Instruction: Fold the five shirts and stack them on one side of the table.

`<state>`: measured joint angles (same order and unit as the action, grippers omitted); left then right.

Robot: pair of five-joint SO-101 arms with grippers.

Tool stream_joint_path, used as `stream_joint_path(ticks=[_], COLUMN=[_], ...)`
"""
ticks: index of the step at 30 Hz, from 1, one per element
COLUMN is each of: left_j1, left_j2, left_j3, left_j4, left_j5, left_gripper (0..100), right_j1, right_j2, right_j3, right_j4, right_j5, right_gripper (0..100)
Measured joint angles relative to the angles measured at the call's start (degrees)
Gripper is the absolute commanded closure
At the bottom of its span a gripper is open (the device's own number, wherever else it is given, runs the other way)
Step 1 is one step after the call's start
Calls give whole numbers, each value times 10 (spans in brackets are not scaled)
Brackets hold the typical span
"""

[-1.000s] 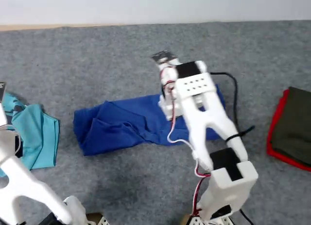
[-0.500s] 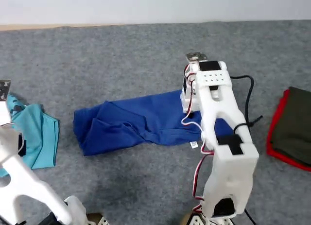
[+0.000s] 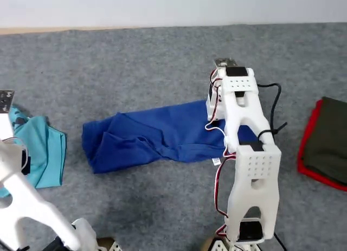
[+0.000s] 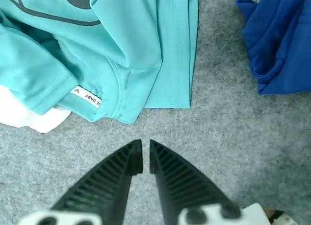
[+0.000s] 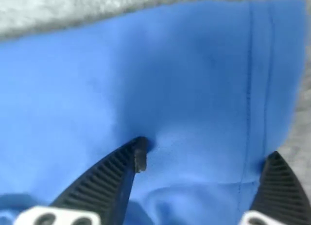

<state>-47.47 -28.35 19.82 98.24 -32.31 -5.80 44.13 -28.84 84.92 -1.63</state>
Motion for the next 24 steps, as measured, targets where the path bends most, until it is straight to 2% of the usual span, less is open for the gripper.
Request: stream_joint_path(ticks=[4, 9, 12, 16, 24], left_j1=[0, 0, 0, 0, 0], left_j2=[0, 0, 0, 0, 0], left_j3=[0, 0, 0, 0, 0], left_j4=[0, 0, 0, 0, 0], left_j5=[0, 0, 0, 0, 0], left_gripper=[967, 967, 967, 967, 967], right_j1=[-4, -18, -18, -17, 9], right_j2=[18, 27, 25, 25, 17], right_j3=[-12, -25, -27, -37, -43], right_j4=[3, 11, 13, 18, 44], right_j5=[-4, -4, -2, 52, 75], right_gripper=[663, 898, 993, 989, 988])
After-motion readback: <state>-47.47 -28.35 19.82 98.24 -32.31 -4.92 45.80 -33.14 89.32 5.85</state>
